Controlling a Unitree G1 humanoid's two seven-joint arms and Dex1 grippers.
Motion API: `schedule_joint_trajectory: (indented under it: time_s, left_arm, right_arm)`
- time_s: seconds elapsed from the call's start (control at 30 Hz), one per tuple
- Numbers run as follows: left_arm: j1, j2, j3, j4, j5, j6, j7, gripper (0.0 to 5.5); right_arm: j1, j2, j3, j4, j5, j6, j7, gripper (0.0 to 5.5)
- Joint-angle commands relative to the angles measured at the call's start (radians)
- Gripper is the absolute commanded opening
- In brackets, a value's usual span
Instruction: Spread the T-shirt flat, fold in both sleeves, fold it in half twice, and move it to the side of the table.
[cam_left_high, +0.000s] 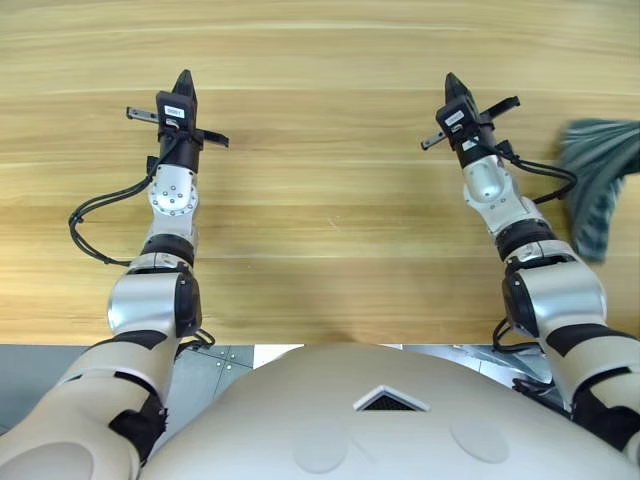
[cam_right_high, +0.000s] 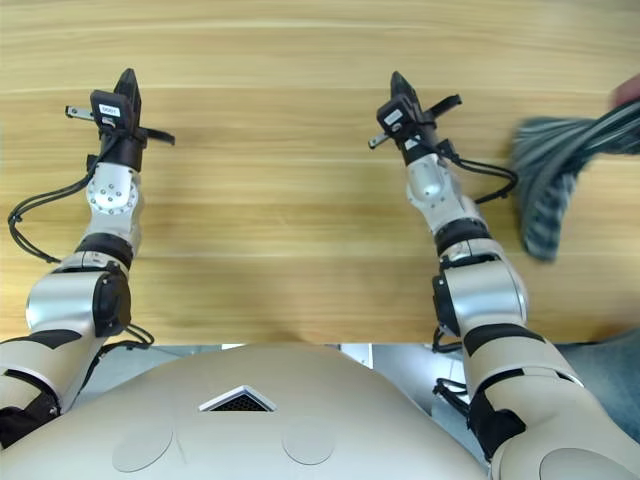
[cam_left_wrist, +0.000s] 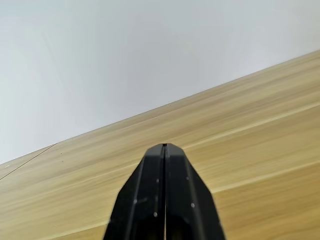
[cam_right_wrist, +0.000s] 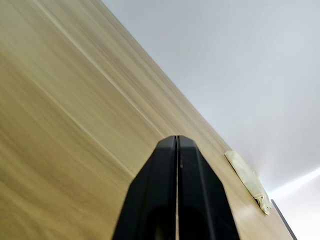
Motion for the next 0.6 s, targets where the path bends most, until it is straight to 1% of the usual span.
schedule_joint_trajectory:
  time_s: [0.03,0.6]
  left_arm:
    - [-0.018,0.006,-0.001,0.008,0.001,0.005,0.006,0.00]
    - [-0.019,0.003,-0.002,0.013,0.000,0.008,0.004,0.00]
  right_arm:
    - [-0.021,-0.009,0.005,0.007,-0.003,0.014,-0.019,0.02]
    - [-0.025,-0.019,-0.009,0.021,0.013,0.041,-0.014,0.02]
